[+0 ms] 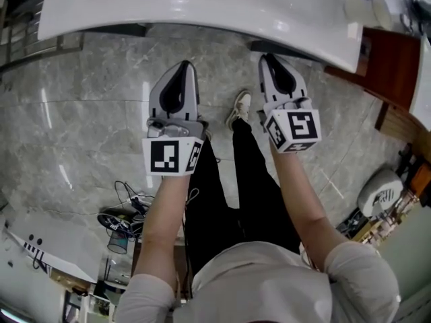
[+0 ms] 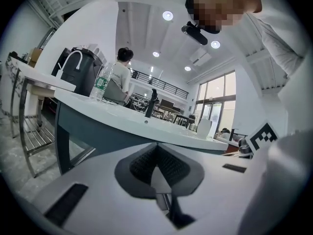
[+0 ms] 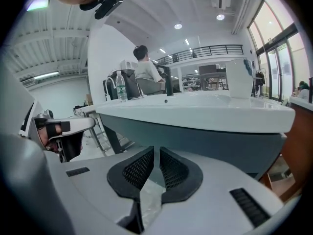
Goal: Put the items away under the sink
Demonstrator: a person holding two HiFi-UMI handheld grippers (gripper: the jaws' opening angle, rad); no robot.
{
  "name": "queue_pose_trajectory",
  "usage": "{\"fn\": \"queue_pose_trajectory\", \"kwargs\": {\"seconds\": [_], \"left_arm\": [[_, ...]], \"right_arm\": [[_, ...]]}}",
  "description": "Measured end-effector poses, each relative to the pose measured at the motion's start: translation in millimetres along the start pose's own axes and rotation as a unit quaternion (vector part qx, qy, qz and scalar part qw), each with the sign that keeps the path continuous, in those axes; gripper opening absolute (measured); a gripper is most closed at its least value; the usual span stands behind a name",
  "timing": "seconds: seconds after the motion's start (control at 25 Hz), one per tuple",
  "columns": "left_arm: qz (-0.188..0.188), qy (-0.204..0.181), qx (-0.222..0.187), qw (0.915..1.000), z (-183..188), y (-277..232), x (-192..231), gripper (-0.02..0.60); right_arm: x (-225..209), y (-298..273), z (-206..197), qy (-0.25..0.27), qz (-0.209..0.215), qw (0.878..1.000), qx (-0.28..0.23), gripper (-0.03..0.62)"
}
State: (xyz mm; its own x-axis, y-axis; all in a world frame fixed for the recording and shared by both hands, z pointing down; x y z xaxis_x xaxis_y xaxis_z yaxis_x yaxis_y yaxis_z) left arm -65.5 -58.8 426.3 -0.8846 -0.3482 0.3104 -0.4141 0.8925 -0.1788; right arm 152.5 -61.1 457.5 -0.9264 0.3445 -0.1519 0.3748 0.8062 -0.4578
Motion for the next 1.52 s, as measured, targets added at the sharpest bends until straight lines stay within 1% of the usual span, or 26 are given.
{"fn": "queue_pose_trajectory", "kwargs": {"seconds": [0.16,0.44,0.92,1.16,1.36,1.52], "left_arm": [[-0.012,-0.003,0.000,0.9999,10,2,-7,0.003],[-0.017,-0.008,-0.006,0.9998,26,8,-4,0.003],[-0.014,-0.007,-0.021,0.9997,61,19,-11,0.003],[-0.013,0.001,-0.025,0.9996,67,21,-16,0.003],[-0.022,-0.005,-0.042,0.9989,91,22,-25,0.003],[-0.016,-0.003,-0.060,0.9981,117,26,-31,0.003]], "right_arm": [[4,9,10,0.001,-0.002,1.000,-0.004,0.061],[13,16,24,0.000,-0.005,1.000,-0.011,0.061],[28,35,62,0.012,0.021,0.999,-0.031,0.061],[34,49,79,0.023,0.026,0.999,-0.032,0.061],[34,59,96,0.021,0.024,0.999,-0.044,0.061],[37,71,119,0.029,0.032,0.997,-0.059,0.061]]}}
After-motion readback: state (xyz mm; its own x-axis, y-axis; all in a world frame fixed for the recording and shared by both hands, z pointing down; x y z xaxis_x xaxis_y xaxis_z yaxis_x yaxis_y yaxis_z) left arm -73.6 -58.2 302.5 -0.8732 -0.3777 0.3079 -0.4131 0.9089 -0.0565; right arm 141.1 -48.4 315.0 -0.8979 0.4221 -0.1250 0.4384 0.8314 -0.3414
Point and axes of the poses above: the fingertips, and each gripper's own axes: y backward along the fingers, x to its left, z out of its top, the point moved 7 cm from there along y, backward along the fingers, and after that the axes turned 3 degrees about z, right-handed, at the moved point
